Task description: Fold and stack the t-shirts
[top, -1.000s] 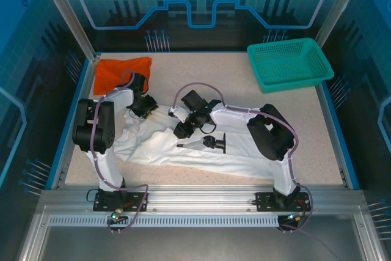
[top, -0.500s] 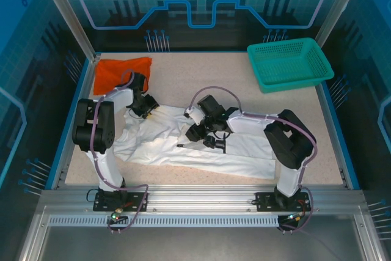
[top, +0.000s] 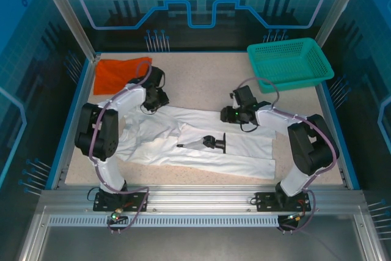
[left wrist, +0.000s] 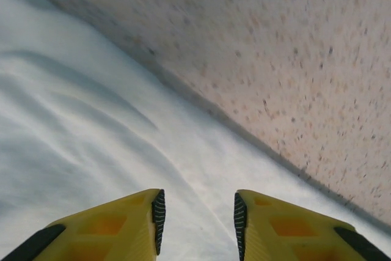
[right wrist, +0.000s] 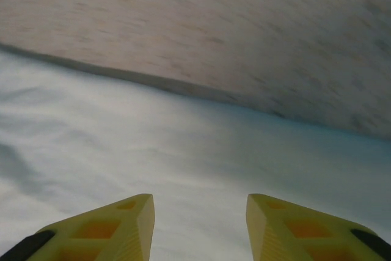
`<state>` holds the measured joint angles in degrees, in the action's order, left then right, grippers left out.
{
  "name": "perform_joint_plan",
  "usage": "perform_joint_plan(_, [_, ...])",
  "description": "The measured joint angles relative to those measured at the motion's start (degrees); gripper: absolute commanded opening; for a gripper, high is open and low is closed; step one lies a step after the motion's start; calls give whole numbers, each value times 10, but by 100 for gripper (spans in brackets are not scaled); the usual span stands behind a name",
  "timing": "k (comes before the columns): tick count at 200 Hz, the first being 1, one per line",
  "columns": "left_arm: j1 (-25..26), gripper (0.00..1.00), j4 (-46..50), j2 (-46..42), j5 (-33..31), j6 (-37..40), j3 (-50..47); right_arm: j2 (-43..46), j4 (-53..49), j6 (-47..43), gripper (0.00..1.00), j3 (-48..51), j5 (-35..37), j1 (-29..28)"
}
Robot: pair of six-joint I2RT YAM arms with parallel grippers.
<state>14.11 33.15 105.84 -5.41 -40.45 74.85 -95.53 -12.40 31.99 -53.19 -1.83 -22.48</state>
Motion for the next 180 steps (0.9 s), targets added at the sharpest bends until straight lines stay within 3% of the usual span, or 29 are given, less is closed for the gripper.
perform_joint_plan(32, [26, 36, 15, 83, -21, -6, 30, -16, -21, 59, 45, 17, 10, 28])
perform_joint_plan(70, [52, 37, 48, 175, -35, -5, 163, -14, -10, 108, 44, 29, -14, 36])
perform_joint_plan(104, [88, 37, 80, 278, -18, 3, 332, 39, 7, 148, 44, 92, -47, 35])
perform_joint_plan(156, [158, 43, 133, 488, 36, 33, 699, 115, 3, 205, 44, 166, -45, 16])
perform_joint_plan(180, [172, 52, 130, 519, 51, 37, 754, 127, 4, 234, 45, 176, -35, -2])
